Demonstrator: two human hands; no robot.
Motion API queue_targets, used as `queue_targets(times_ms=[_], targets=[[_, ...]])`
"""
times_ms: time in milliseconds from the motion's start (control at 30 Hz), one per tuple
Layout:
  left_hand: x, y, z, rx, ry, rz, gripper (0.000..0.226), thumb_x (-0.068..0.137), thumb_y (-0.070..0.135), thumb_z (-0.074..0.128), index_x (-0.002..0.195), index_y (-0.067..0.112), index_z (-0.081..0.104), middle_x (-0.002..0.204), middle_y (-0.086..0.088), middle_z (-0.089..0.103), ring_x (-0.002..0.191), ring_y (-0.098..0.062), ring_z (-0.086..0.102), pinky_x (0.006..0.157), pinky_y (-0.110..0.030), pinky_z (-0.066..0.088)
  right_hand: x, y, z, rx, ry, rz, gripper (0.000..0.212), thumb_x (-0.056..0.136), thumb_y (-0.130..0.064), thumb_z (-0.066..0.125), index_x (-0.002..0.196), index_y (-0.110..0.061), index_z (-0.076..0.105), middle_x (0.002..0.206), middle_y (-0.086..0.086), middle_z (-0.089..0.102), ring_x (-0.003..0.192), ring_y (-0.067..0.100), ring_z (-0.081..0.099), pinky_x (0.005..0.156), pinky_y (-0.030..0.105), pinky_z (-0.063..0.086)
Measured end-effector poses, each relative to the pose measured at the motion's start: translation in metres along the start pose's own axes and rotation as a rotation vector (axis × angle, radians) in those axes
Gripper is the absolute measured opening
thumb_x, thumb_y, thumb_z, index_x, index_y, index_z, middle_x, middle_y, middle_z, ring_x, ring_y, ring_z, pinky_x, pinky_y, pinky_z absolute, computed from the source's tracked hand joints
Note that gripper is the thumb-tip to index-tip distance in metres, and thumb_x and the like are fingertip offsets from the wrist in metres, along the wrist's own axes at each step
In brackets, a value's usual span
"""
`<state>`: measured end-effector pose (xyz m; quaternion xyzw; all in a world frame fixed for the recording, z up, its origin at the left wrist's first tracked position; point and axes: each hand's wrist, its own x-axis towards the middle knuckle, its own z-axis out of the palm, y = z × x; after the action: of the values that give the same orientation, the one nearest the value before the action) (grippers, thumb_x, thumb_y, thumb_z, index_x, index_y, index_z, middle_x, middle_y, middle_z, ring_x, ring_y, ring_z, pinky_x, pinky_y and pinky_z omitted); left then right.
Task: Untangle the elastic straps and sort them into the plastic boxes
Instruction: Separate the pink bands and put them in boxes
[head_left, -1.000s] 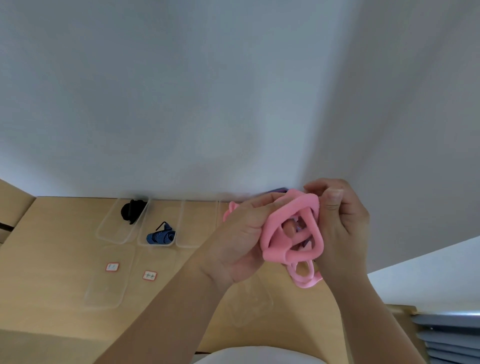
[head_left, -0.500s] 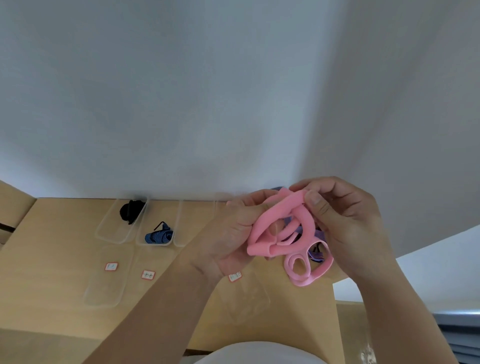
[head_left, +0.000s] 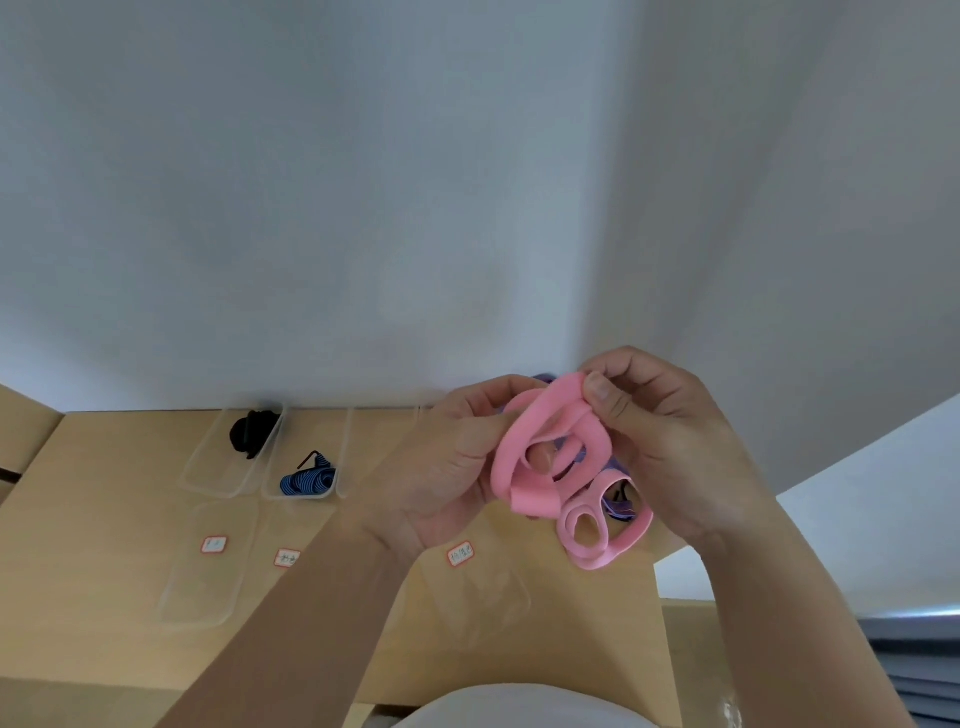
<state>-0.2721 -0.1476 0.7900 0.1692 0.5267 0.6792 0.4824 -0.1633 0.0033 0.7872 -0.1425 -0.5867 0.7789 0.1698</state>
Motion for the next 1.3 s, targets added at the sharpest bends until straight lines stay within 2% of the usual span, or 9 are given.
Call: queue_targets(times_ms=[167, 367, 533, 667, 800, 933, 1000, 1133, 1300], targets=[[-0.004, -0.002, 0.003, 0.033, -0.083, -0.012, 0.021, 0.075, 0.020, 0.078, 0.096, 0.017, 0.080, 0.067, 0.000, 0.071, 0.056, -0.009, 0.065, 0.059, -0.021, 0.053, -0.005, 0.003, -0.004, 0.103, -0.085, 0.119, 0.015, 0.089, -0.025, 0.062, 0.080, -0.017, 0.070, 0.078, 0.012, 0.067, 0.068, 0.027, 0.062, 0.059, 0.033, 0.052], [-0.005, -0.005, 0.007, 0.031, 0.003, -0.051, 0.025, 0.076, 0.021, 0.081, 0.100, 0.015, 0.080, 0.097, -0.013, 0.076, 0.083, -0.022, 0.074, 0.067, -0.034, 0.061, -0.008, 0.007, -0.003, 0.056, 0.007, 0.102, 0.016, 0.090, -0.029, 0.070, 0.083, -0.015, 0.069, 0.085, 0.018, 0.063, 0.074, 0.029, 0.057, 0.060, 0.033, 0.050], [-0.008, -0.007, 0.012, -0.020, 0.037, -0.077, 0.019, 0.088, 0.023, 0.066, 0.097, 0.020, 0.082, 0.094, -0.011, 0.077, 0.084, -0.021, 0.075, 0.064, -0.038, 0.060, -0.007, 0.004, -0.008, 0.035, 0.080, 0.161, 0.022, 0.075, -0.031, 0.076, 0.080, -0.013, 0.066, 0.082, 0.013, 0.065, 0.069, 0.026, 0.062, 0.060, 0.036, 0.050], [-0.006, -0.009, 0.014, -0.030, 0.073, -0.097, 0.017, 0.081, 0.014, 0.068, 0.093, 0.013, 0.080, 0.092, -0.017, 0.076, 0.083, -0.025, 0.075, 0.062, -0.039, 0.060, -0.008, 0.012, -0.003, -0.030, 0.186, 0.126, 0.025, 0.084, -0.027, 0.079, 0.076, -0.009, 0.063, 0.081, 0.019, 0.062, 0.072, 0.029, 0.059, 0.067, 0.044, 0.048], [-0.005, -0.011, 0.015, -0.057, 0.072, -0.093, 0.015, 0.084, 0.011, 0.074, 0.098, 0.012, 0.080, 0.100, -0.019, 0.073, 0.091, -0.031, 0.071, 0.066, -0.041, 0.060, -0.006, 0.013, 0.000, -0.109, 0.252, 0.081, 0.025, 0.091, -0.024, 0.074, 0.071, -0.013, 0.065, 0.076, 0.014, 0.064, 0.068, 0.025, 0.060, 0.065, 0.040, 0.049], [-0.002, -0.011, 0.021, -0.097, 0.145, -0.058, 0.025, 0.075, 0.027, 0.080, 0.095, 0.012, 0.080, 0.099, -0.017, 0.074, 0.090, -0.032, 0.072, 0.065, -0.044, 0.062, -0.010, 0.010, 0.007, -0.200, 0.256, 0.004, 0.025, 0.089, -0.040, 0.072, 0.079, -0.017, 0.070, 0.075, 0.005, 0.073, 0.065, 0.018, 0.069, 0.057, 0.028, 0.056], [0.001, -0.010, 0.022, -0.059, 0.195, -0.027, 0.027, 0.070, 0.033, 0.086, 0.088, 0.014, 0.079, 0.099, -0.017, 0.075, 0.090, -0.031, 0.073, 0.071, -0.050, 0.063, -0.014, 0.010, 0.009, -0.206, 0.218, 0.025, 0.031, 0.080, -0.052, 0.073, 0.087, -0.021, 0.073, 0.084, 0.001, 0.075, 0.074, 0.020, 0.073, 0.061, 0.037, 0.062], [0.002, -0.012, 0.024, -0.023, 0.263, 0.002, 0.030, 0.076, 0.036, 0.083, 0.091, 0.012, 0.076, 0.104, -0.021, 0.074, 0.086, -0.031, 0.074, 0.078, -0.057, 0.060, -0.015, 0.013, 0.007, -0.179, 0.199, 0.058, 0.015, 0.090, -0.031, 0.075, 0.099, -0.018, 0.073, 0.096, 0.004, 0.076, 0.087, 0.029, 0.074, 0.076, 0.057, 0.061], [0.000, -0.017, 0.033, -0.014, 0.308, 0.006, 0.040, 0.081, 0.044, 0.074, 0.097, 0.008, 0.075, 0.106, -0.027, 0.071, 0.082, -0.029, 0.071, 0.082, -0.061, 0.059, -0.015, 0.020, 0.008, -0.130, 0.298, 0.082, 0.005, 0.094, -0.014, 0.070, 0.095, -0.016, 0.075, 0.090, 0.007, 0.077, 0.082, 0.035, 0.074, 0.066, 0.050, 0.061]])
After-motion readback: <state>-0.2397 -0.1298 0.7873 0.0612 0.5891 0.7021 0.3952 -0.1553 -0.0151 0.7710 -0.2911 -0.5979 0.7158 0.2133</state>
